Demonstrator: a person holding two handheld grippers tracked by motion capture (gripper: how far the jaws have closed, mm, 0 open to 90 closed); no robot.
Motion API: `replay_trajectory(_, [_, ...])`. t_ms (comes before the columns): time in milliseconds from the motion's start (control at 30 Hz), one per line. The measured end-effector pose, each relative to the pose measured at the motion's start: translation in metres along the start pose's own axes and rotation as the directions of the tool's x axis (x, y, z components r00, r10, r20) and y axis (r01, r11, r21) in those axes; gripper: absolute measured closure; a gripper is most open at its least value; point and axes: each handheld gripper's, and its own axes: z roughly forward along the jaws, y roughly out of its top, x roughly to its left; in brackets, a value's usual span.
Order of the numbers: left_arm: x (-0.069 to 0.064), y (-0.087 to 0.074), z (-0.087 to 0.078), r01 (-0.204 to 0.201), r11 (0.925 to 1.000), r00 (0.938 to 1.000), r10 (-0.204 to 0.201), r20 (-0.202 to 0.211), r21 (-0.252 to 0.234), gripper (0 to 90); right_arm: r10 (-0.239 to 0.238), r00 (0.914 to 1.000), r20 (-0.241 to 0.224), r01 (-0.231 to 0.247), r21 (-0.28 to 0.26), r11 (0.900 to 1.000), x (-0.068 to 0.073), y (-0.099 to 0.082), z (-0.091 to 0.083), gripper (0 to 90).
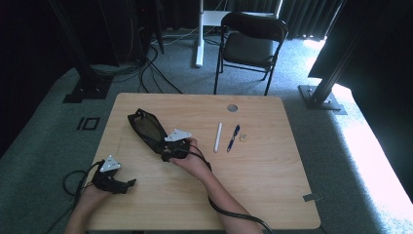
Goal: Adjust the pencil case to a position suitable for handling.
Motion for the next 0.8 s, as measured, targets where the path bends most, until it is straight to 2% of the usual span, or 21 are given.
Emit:
replay_trajectory(167, [0.0,0.0,0.0,0.001,1.0,1.0,-0.001,0.0,-0.001,2.1,-0.032,0.9994,0.013,0.032,0.01,0.9994,-0.001,0.0031,0.0047,51.6])
replay_trajectory(233, [0.0,0.0,0.0,0.001,1.0,1.0,-0.001,0.0,0.0,2.1,-0.038,0.9992,0.013,0.038,0.008,0.9993,-0.0002,0.004,0.0063,52.3])
replay_trajectory(300, [0.0,0.0,0.0,0.001,1.0,1.0,-0.001,0.0,0.0,2.1,-0.069,0.9971,0.033,0.068,0.016,0.9976,0.0014,0.0046,0.008,56.9])
replay_trajectory(400, [0.0,0.0,0.0,0.001,1.0,1.0,-0.001,0.0,0.0,2.1,-0.05,0.9983,0.031,0.049,0.021,0.9986,0.001,0.0053,0.0083,66.2])
replay_trajectory(500, [0.0,0.0,0.0,0.001,1.0,1.0,-0.001,0.0,0.0,2.1,-0.039,0.9992,-0.003,0.039,0.032,0.9987,0.0017,0.006,0.008,71.6])
replay_trajectory(567, [0.0,0.0,0.0,0.001,1.0,1.0,-0.001,0.0,-0.001,2.1,-0.05,0.9987,-0.009,0.05,0.039,0.998,0.0022,0.0069,0.0072,72.4])
replay_trajectory(800, [0.0,0.0,0.0,0.0,1.0,1.0,0.0,0.0,0.0,2.1,-0.034,0.9992,-0.02,0.035,0.046,0.9983,0.0004,0.0048,0.0028,72.9])
